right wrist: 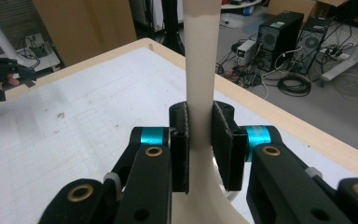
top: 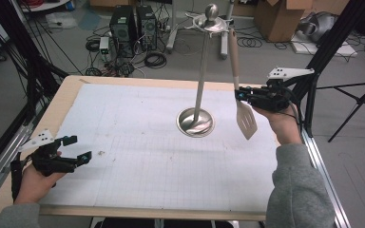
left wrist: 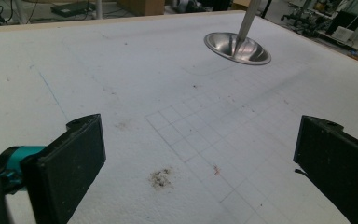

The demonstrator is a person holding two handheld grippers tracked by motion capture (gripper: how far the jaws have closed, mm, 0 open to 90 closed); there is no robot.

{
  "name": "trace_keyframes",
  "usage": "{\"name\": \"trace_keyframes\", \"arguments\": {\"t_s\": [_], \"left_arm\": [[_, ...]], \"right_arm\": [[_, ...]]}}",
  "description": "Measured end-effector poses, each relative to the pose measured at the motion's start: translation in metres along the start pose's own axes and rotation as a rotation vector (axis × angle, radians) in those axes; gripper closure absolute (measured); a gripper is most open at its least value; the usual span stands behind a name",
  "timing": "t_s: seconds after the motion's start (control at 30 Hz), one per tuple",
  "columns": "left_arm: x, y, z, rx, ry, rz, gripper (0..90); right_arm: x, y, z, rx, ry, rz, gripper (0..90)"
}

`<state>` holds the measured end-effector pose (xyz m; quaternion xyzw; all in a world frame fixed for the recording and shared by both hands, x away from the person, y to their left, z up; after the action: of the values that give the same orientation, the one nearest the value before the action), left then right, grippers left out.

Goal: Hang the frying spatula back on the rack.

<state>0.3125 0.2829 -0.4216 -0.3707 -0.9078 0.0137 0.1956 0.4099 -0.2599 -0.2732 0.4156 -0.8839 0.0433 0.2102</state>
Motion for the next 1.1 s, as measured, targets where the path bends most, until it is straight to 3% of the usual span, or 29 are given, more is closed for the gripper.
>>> {"name": "trace_keyframes", "arguments": {"t_s": [1.1], "left_arm": [[0.006, 0.001, 0.004, 0.006, -0.001, -0.014, 2.5]], "right_arm": [[-0.027, 0.0, -0.002, 0.0, 0.002, 0.024, 77.6]]}}
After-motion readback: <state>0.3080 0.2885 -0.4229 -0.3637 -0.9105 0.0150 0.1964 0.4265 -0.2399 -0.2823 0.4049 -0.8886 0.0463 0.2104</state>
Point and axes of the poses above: each handheld gripper's, and its own axes: x roughly backward along the jaws, z roughly out of its underside, y roughly to its left, the point moved 5 cm from there along -x, roughly forward along the jaws, and after that the axes turned 1 degree about -x, right-handed, at the moved point
